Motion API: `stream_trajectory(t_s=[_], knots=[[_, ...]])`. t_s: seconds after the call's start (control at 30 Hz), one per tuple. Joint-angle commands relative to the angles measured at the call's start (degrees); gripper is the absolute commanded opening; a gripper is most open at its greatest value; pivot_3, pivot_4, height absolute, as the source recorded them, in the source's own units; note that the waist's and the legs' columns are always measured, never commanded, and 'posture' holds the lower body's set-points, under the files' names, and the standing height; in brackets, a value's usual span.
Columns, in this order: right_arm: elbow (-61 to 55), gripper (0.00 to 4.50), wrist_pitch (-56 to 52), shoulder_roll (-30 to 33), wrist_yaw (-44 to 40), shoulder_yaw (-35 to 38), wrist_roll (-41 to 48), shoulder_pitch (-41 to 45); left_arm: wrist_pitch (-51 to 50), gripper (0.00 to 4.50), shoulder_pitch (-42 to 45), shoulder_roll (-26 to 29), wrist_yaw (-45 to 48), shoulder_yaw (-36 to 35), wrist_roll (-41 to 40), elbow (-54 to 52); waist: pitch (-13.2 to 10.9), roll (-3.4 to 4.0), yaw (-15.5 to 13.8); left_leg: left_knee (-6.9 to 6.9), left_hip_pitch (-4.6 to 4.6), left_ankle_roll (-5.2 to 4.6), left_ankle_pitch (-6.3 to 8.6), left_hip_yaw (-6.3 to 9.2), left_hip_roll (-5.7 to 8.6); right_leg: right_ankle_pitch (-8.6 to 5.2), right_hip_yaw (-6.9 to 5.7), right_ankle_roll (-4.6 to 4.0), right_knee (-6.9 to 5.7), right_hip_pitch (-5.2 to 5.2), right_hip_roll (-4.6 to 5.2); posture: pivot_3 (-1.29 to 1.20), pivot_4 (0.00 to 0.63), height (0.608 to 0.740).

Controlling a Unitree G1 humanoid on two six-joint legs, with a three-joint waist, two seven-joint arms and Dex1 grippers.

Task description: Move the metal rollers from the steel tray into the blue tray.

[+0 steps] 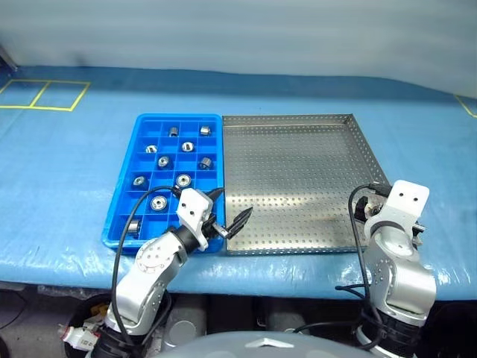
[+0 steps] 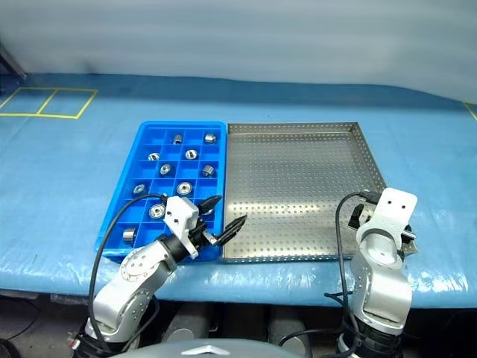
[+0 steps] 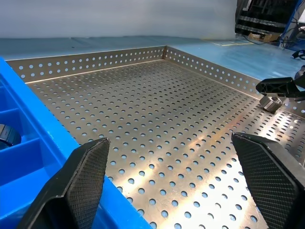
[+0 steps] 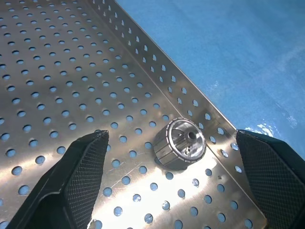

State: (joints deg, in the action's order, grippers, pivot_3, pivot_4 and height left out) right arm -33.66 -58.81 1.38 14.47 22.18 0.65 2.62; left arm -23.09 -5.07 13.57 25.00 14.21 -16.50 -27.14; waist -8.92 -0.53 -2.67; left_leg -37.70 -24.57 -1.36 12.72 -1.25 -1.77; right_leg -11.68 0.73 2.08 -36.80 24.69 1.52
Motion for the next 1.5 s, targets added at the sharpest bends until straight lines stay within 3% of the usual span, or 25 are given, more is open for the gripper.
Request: stream_trajectory(t_s=[0.03, 0.43, 1.0, 1.1, 1.4, 1.5], knots=[[-1.7, 4.48, -1.0, -2.6, 0.5, 2.4, 1.1, 1.3, 0.4, 4.50, 0.3, -0.2, 0.2, 0.5, -0.5, -2.6, 0.0, 0.01, 0.1, 0.00, 0.00, 0.00, 0.00, 0.00, -0.02, 0.00, 0.00, 0.00, 0.00, 0.00, -0.01, 0.17, 0.150, 0.740], [6.2, 4.48, 8.2, -11.8, 6.4, 13.1, 7.9, 8.5, 1.2, 4.50, 2.0, 0.4, 1.1, -0.1, -0.2, -1.4, 0.0, 0.08, 0.3, 0.03, -0.01, -0.01, 0.00, -0.02, 0.00, 0.00, 0.00, 0.00, 0.01, 0.02, -0.01, 0.18, 0.150, 0.740], [9.7, 4.48, 16.9, -10.0, 4.9, 9.4, 12.7, 4.4, 1.2, 4.50, 3.7, 0.7, 1.8, -0.5, -0.2, -0.4, 0.0, 0.18, 0.4, 0.07, 0.02, -0.01, 0.00, -0.01, 0.07, -0.01, 0.03, -0.01, -0.01, 0.00, -0.05, 0.18, 0.150, 0.740], [10.0, 3.88, 16.9, -9.9, 5.1, 9.1, 13.5, 3.7, 1.4, 4.50, 3.8, 0.7, 1.7, -0.6, -0.1, -0.3, 0.0, 0.17, 0.2, 0.09, 0.01, -0.01, 0.00, 0.02, 0.07, -0.01, 0.02, -0.01, 0.03, -0.02, -0.04, 0.19, 0.150, 0.740], [9.3, 0.88, 16.1, -9.6, 7.6, 7.7, 14.8, 1.9, 1.9, 4.50, 4.0, 0.3, 1.6, -0.6, 0.0, 0.2, 0.0, 0.20, 0.2, 0.07, 0.03, -0.02, 0.00, -0.01, 0.05, -0.01, 0.04, -0.01, -0.01, -0.01, -0.04, 0.19, 0.150, 0.740], [8.5, 0.34, 15.5, -9.4, 8.3, 7.3, 15.0, 1.4, 1.9, 4.50, 4.1, 0.1, 1.5, -0.5, 0.0, 0.3, 0.0, 0.20, 0.3, 0.07, 0.02, -0.02, 0.00, -0.01, 0.04, -0.01, 0.04, -0.01, 0.01, -0.01, -0.03, 0.19, 0.150, 0.740]])
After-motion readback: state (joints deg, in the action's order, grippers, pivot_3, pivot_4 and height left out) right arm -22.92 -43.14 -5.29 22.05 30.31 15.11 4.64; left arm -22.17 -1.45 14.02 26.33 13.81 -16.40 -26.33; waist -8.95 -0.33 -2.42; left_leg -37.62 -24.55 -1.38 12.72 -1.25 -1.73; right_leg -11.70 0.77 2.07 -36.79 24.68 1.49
